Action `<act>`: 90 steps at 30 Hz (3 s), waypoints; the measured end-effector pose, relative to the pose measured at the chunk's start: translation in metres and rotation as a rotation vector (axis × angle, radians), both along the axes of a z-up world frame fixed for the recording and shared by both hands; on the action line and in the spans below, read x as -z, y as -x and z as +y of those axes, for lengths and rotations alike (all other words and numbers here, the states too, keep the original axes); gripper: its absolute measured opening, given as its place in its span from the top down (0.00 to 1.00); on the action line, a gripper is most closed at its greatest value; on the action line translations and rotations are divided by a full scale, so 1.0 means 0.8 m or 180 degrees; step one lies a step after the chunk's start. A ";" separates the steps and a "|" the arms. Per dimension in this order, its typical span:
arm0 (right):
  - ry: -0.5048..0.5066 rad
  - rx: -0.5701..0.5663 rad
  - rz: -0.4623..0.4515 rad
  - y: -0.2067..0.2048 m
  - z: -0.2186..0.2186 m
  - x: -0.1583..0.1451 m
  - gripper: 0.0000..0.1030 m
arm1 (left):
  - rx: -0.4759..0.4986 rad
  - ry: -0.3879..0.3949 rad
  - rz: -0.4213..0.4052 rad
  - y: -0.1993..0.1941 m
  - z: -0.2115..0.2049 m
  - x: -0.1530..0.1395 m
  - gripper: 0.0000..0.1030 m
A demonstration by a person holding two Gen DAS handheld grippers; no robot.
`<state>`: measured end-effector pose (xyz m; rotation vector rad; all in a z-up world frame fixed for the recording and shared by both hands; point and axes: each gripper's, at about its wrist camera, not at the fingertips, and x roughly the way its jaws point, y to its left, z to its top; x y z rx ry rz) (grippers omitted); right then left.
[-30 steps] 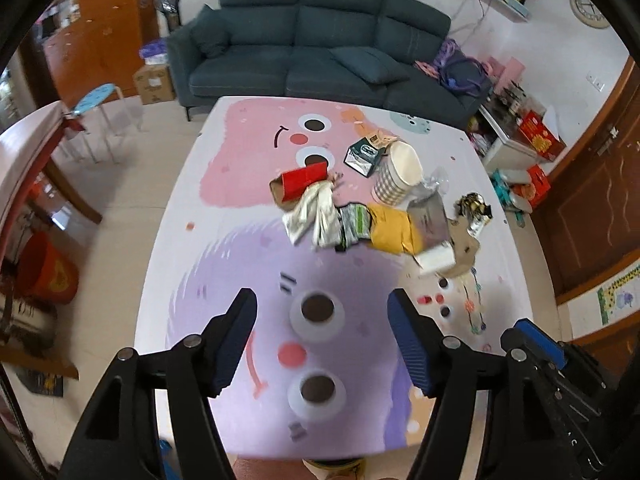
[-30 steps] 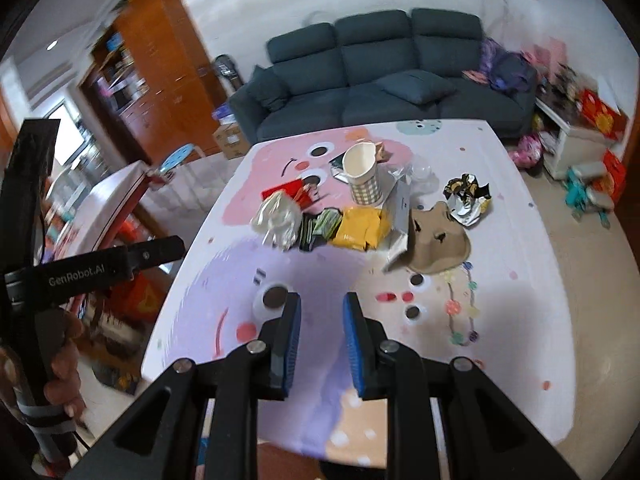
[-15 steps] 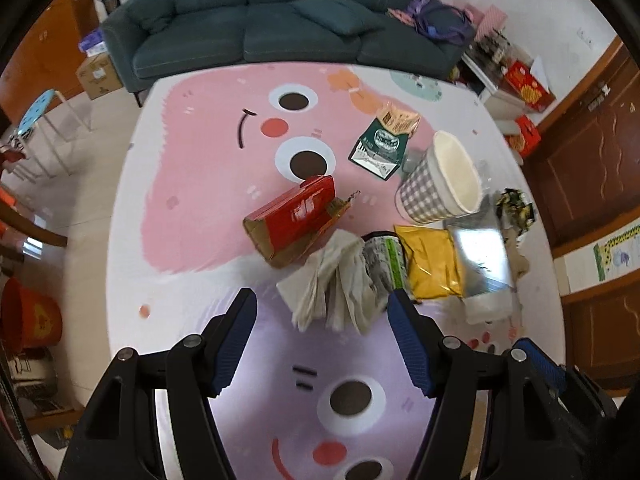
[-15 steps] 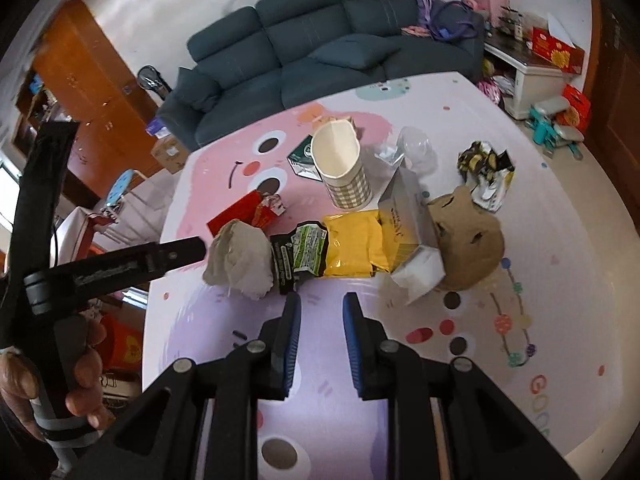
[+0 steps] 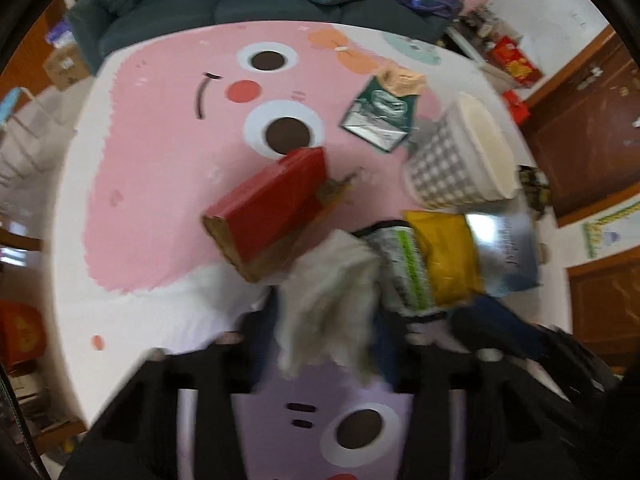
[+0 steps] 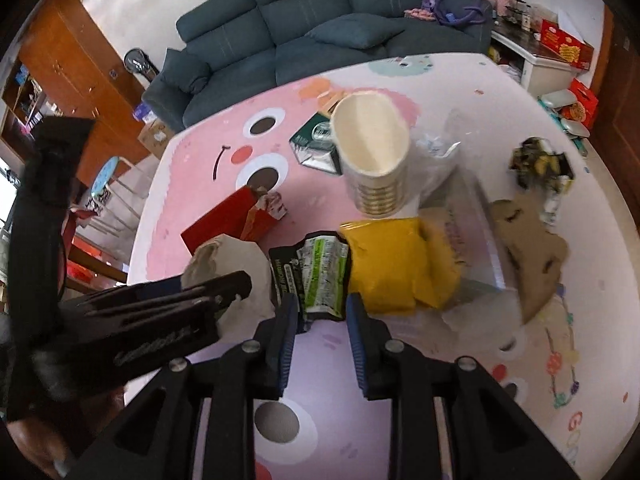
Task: Collect trash
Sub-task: 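Grasp the white tissue with the left gripper while the right gripper grasps the green snack packet, then carry the tissue and green packet over the trash bin with both grippers, then open both grippers to drop the tissue and packet into the bin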
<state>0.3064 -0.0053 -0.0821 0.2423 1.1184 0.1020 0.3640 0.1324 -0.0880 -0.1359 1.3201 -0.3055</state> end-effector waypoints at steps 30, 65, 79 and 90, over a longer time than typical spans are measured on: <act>-0.0056 -0.0162 0.0053 0.024 0.025 0.024 0.86 | -0.0026 0.0332 -0.0026 0.073 0.049 -0.031 0.86; -0.0387 -0.0556 0.0080 0.431 -0.180 0.008 0.86 | -0.0112 0.0188 -0.0111 0.506 -0.155 -0.056 0.85; -0.0361 -0.0190 0.0557 0.459 -0.175 0.186 0.86 | 0.0162 -0.0098 0.0161 0.539 -0.172 0.140 0.84; -0.0242 0.0055 0.0802 0.426 -0.165 0.391 0.81 | 0.0065 -0.0102 0.0213 0.500 -0.168 0.321 0.69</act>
